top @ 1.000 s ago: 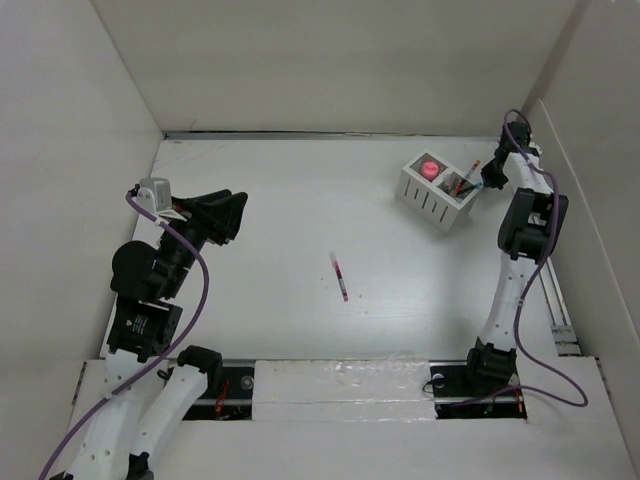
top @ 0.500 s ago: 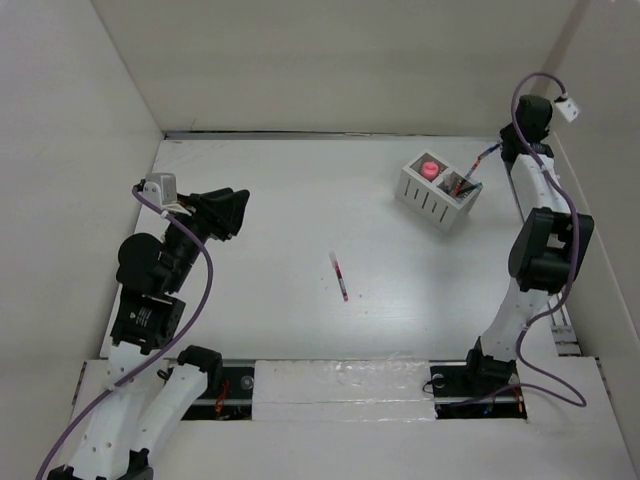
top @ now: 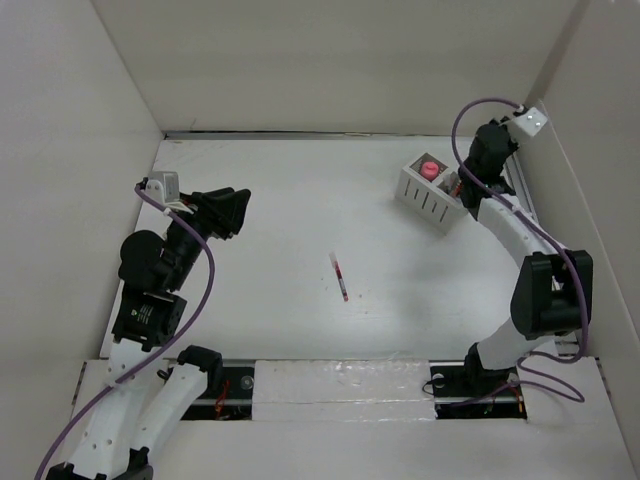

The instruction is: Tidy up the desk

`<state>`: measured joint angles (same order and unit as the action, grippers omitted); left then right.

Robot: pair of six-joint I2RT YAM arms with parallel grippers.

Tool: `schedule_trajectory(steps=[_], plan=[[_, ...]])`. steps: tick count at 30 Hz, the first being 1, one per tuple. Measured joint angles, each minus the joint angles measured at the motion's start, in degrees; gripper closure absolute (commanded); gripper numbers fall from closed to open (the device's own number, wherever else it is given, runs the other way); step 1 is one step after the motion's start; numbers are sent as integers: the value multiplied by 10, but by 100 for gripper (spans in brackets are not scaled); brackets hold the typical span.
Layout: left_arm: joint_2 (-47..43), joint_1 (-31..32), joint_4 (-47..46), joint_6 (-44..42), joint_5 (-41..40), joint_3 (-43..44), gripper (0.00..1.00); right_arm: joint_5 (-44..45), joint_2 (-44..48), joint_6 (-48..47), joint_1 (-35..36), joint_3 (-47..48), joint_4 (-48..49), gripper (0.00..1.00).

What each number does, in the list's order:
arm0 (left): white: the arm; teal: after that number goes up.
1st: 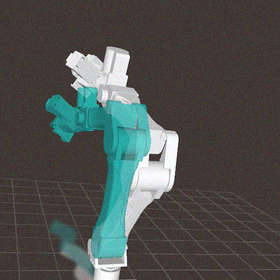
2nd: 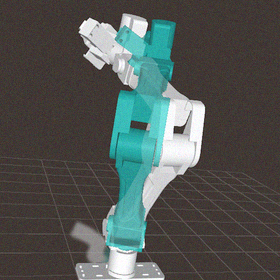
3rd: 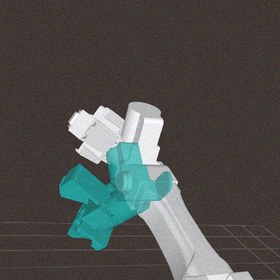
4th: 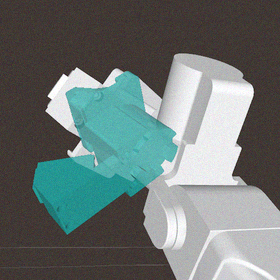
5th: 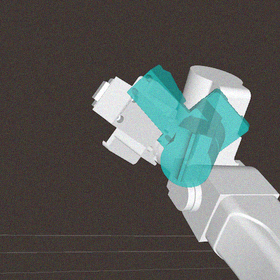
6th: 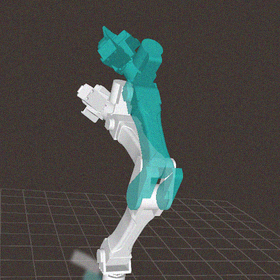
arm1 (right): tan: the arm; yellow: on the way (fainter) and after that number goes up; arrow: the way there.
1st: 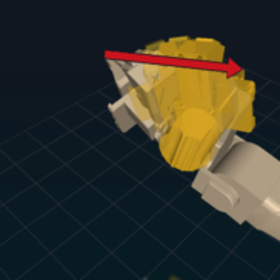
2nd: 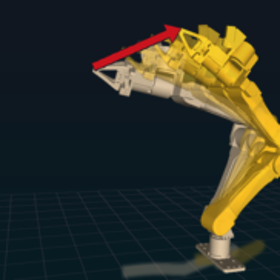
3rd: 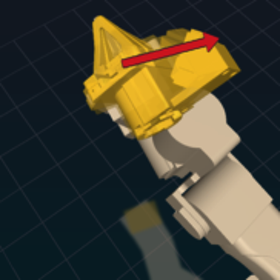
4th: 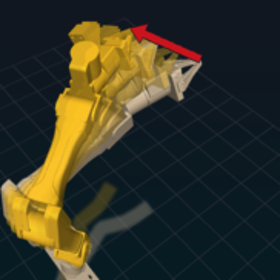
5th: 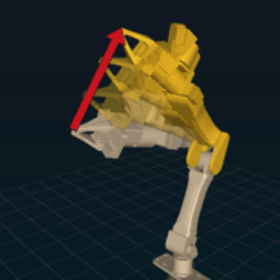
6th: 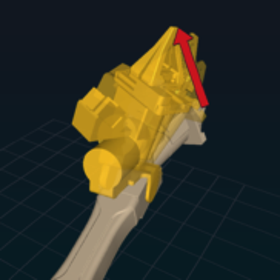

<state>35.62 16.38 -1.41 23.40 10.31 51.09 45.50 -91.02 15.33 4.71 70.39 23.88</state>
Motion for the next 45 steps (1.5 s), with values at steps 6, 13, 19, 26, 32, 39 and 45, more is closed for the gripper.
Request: schedule_trajectory(steps=[6, 13, 19, 26, 32, 39, 45], plan=[[-1, 0, 0, 0, 2, 0, 59, 38, -7, -52, 37, -76, 26, 100], [-4, 0, 0, 0, 2, 0, 59, 89, -30, -105, 78, -80, 78, 100], [-6, 0, 0, 0, 2, 0, 59, 105, -56, -115, 80, -80, 78, 100], [-7, 0, 0, 0, 5, 0, 59, 118, -70, -106, 86, -83, 78, 94], [-7, 0, 0, 0, 9, 0, 59, 135, -76, -90, 121, -94, 83, 68], [-7, 0, 0, 0, 10, 0, 59, 139, -65, -60, 126, -94, 34, 49], [-7, 0, 0, 0, 13, 0, 59, 87, 19, -15, 122, -86, -46, 65]])
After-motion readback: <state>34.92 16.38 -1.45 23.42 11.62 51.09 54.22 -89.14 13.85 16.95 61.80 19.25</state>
